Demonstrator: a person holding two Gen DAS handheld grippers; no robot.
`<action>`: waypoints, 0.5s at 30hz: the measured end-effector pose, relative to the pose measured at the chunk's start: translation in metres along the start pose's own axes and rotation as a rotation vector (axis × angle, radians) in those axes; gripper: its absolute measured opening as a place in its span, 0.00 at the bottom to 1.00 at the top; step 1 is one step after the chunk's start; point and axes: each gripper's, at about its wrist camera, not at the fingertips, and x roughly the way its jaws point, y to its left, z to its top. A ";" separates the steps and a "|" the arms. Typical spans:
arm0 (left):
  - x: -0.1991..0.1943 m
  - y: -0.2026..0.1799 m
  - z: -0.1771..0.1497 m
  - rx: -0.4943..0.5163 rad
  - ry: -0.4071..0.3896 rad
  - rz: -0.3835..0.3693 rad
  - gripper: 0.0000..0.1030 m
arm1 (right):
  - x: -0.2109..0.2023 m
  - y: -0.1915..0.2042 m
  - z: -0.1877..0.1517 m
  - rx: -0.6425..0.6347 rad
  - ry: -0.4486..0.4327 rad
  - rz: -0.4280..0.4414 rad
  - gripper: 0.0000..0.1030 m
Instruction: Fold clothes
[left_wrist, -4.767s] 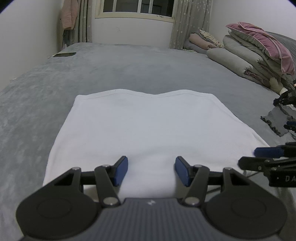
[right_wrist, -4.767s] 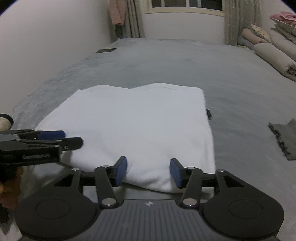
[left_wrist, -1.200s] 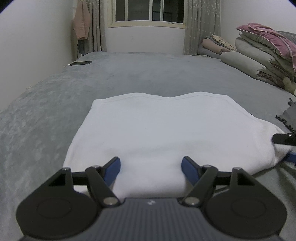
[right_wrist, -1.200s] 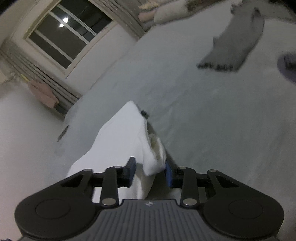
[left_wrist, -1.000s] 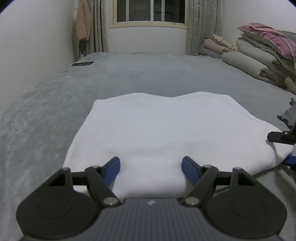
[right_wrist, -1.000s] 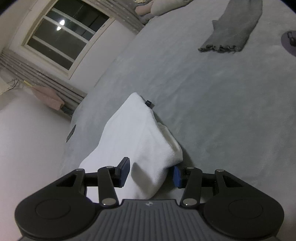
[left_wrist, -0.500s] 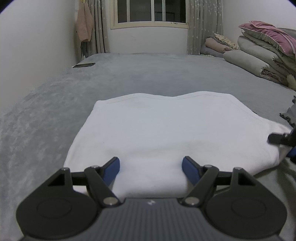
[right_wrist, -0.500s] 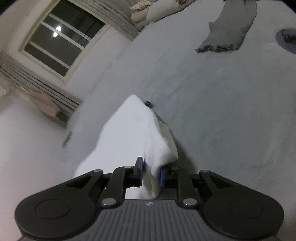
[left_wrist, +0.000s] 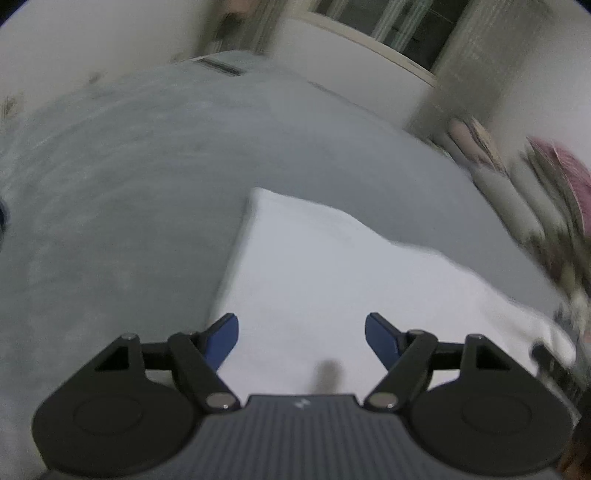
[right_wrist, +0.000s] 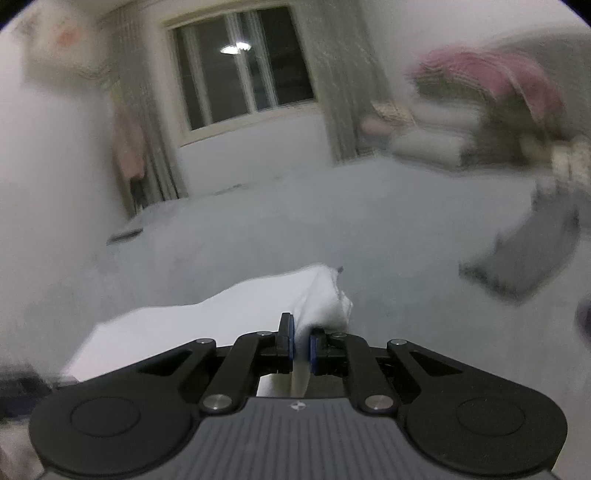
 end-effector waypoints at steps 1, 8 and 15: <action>-0.003 0.011 0.007 -0.034 -0.008 0.004 0.72 | -0.001 0.011 0.000 -0.056 -0.023 -0.014 0.09; -0.021 0.062 0.038 -0.200 -0.057 -0.002 0.72 | -0.006 0.122 -0.014 -0.557 -0.234 -0.008 0.08; -0.020 0.086 0.045 -0.276 -0.056 0.007 0.72 | -0.014 0.233 -0.087 -0.949 -0.179 0.243 0.08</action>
